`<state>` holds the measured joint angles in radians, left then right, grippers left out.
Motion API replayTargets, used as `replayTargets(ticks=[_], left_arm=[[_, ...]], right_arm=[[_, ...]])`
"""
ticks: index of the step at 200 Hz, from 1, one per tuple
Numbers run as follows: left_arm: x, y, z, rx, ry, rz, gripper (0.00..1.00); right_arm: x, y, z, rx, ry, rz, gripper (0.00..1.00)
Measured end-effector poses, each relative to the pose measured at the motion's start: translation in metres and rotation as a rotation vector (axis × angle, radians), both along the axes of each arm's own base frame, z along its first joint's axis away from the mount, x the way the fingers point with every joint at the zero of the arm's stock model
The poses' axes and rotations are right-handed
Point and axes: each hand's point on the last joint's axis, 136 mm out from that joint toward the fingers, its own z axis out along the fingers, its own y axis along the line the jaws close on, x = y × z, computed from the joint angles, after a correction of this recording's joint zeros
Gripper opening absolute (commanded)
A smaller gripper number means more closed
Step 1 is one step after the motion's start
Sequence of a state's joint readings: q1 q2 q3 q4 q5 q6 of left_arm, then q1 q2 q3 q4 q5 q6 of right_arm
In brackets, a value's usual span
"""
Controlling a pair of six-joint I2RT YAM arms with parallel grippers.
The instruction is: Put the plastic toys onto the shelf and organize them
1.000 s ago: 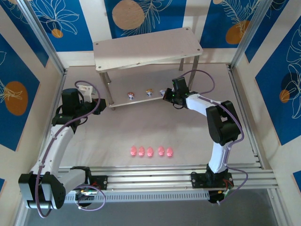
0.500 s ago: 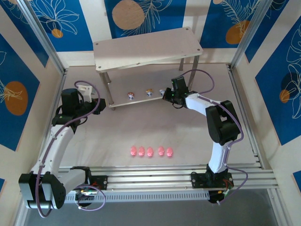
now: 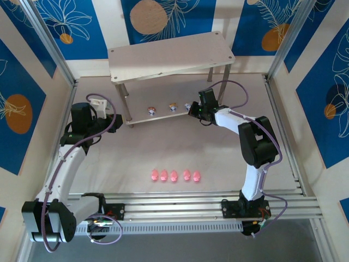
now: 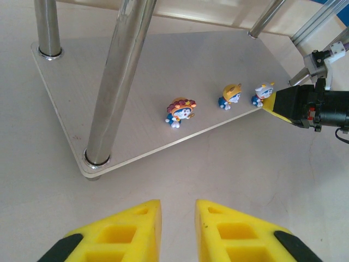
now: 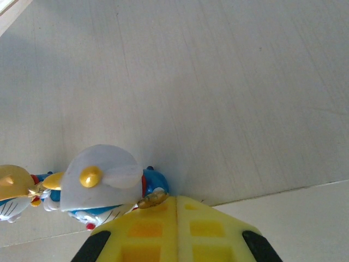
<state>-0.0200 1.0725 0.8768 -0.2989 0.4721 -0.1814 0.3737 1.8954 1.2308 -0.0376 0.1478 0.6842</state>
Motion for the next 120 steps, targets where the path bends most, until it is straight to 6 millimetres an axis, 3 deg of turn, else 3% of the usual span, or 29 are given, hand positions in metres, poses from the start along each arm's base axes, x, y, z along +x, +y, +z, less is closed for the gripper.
replayTargets(ticks=[120], left_arm=[[-0.0005,-0.0006,0.0005,-0.006,0.000,-0.006,0.24]], right_arm=[[0.0000,-0.0053,-0.0008,0.020,-0.009,-0.029,0.04]])
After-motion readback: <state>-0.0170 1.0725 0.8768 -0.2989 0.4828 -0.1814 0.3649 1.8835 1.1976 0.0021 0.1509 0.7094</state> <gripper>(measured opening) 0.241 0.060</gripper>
